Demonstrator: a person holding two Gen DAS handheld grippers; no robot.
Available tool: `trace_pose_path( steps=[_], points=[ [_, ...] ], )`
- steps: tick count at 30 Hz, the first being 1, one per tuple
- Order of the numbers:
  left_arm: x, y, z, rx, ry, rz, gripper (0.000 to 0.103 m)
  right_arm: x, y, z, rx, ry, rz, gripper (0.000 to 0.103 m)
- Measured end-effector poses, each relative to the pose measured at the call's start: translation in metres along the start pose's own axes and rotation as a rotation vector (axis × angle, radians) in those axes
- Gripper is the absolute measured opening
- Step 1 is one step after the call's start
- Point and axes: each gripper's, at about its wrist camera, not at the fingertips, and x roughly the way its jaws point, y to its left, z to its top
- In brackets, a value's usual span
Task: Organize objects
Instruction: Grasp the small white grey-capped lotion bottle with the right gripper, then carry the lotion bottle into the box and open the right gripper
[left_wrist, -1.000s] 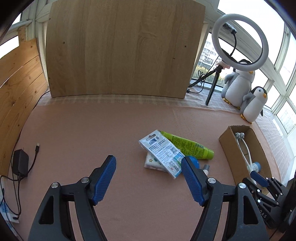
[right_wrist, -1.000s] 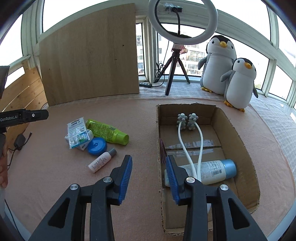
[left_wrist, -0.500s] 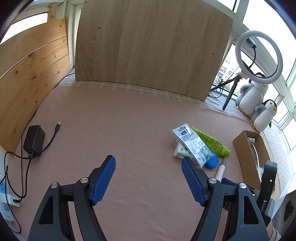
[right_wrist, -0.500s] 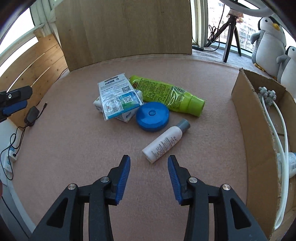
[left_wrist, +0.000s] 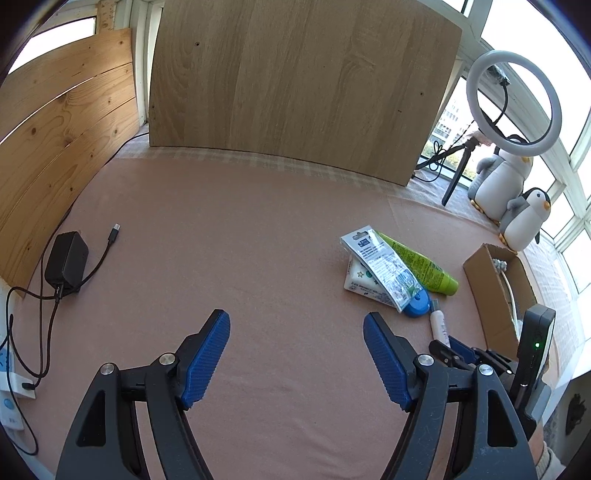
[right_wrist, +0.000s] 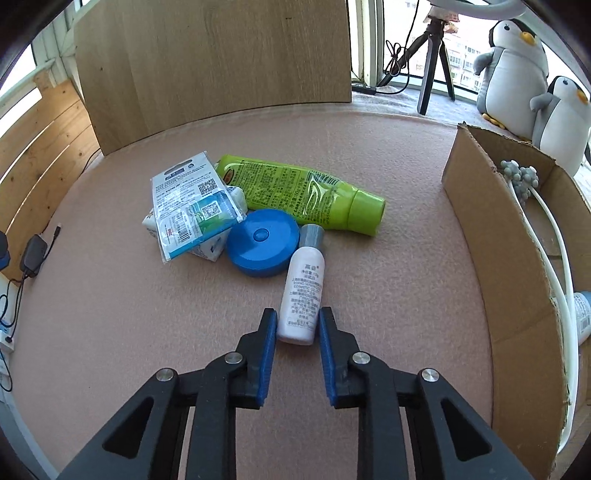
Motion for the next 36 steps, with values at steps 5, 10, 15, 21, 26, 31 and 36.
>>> trace_pose_path(
  steps=[5, 10, 15, 21, 26, 31, 36],
  points=[
    [0.019, -0.020, -0.017, 0.003, 0.100, -0.083, 0.080, -0.015, 0.011, -0.025, -0.068, -0.003, 0.072, 0.018],
    [0.042, -0.041, -0.047, 0.018, 0.218, -0.132, 0.080, -0.032, 0.045, -0.060, -0.198, -0.009, 0.126, 0.018],
    [0.060, -0.054, -0.069, -0.001, 0.313, -0.162, 0.073, -0.041, 0.071, -0.082, -0.247, -0.032, 0.159, 0.018],
    [0.074, -0.067, -0.082, -0.001, 0.369, -0.149, 0.053, -0.044, 0.081, -0.091, -0.264, -0.062, 0.165, 0.018],
    [0.078, -0.079, -0.083, -0.011, 0.398, -0.175, 0.036, -0.045, 0.075, -0.092, -0.245, -0.079, 0.185, 0.019],
    [0.085, -0.084, -0.080, -0.010, 0.424, -0.190, 0.027, -0.045, 0.066, -0.092, -0.217, -0.080, 0.217, 0.019],
    [0.087, -0.083, -0.079, -0.015, 0.417, -0.192, 0.026, -0.045, 0.064, -0.091, -0.216, -0.089, 0.210, 0.019]
  ],
)
